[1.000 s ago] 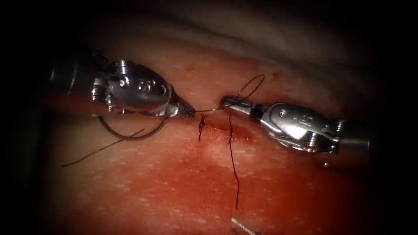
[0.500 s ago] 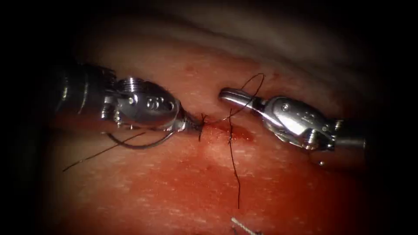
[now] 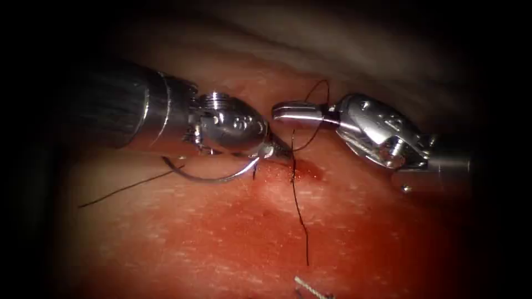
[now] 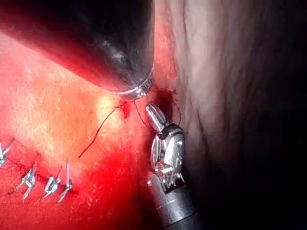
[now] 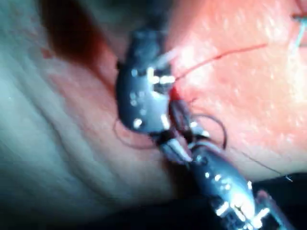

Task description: Wound Closure

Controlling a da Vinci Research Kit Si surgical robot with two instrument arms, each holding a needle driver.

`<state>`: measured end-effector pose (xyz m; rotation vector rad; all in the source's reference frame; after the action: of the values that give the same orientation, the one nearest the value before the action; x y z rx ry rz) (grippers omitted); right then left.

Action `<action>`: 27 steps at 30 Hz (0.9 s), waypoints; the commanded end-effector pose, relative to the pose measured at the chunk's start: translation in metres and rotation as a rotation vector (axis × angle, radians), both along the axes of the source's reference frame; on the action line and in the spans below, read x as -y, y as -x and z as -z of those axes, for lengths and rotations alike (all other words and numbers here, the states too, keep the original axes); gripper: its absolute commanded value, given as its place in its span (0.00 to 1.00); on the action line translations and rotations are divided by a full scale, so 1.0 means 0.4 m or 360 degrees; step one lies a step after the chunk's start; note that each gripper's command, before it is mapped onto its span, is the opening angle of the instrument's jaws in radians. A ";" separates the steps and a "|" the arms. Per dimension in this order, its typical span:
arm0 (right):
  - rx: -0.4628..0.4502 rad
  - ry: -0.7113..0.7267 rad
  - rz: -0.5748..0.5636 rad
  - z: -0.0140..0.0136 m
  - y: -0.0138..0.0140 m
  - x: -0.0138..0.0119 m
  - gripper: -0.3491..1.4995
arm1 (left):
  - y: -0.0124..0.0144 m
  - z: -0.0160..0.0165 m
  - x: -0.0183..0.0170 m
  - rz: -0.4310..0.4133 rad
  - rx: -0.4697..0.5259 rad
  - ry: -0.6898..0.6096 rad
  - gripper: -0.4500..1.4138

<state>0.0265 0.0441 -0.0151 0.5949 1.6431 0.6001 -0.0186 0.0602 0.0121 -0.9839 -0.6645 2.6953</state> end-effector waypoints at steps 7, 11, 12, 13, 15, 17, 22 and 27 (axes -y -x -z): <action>-0.0126 0.0115 0.0304 0.0011 -0.0018 0.0029 0.15 | -0.0035 -0.0048 -0.0013 0.0008 -0.0006 -0.0017 0.05; -0.0129 0.0231 0.0478 0.0020 -0.0024 0.0043 0.17 | -0.0029 -0.0056 -0.0014 0.0010 -0.0009 -0.0014 0.05; -0.0129 0.0264 0.0510 0.0020 -0.0027 0.0045 0.21 | -0.0025 -0.0056 -0.0014 0.0012 -0.0010 -0.0014 0.05; -0.0129 0.0287 0.0538 0.0019 -0.0030 0.0048 0.25 | -0.0022 -0.0058 -0.0014 0.0013 -0.0011 -0.0013 0.05; -0.0119 0.0390 0.0613 0.0014 -0.0043 0.0059 0.39 | -0.0011 -0.0064 -0.0006 0.0015 -0.0015 -0.0008 0.05; -0.0113 0.0443 0.0673 0.0009 -0.0054 0.0066 0.44 | -0.0005 -0.0071 0.0001 0.0013 -0.0022 -0.0004 0.05; -0.0114 0.0624 0.0835 0.0000 -0.0075 0.0066 0.66 | -0.0007 -0.0077 0.0013 -0.0001 -0.0041 -0.0013 0.05; -0.0080 0.0781 0.1063 -0.0013 -0.0077 0.0087 0.76 | -0.0031 -0.0062 0.0020 -0.0016 -0.0036 -0.0019 0.05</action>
<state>0.0288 0.0404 -0.0150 0.7367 1.4337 -0.3148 -0.0168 0.0598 0.0138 -0.9480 -0.6826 2.7036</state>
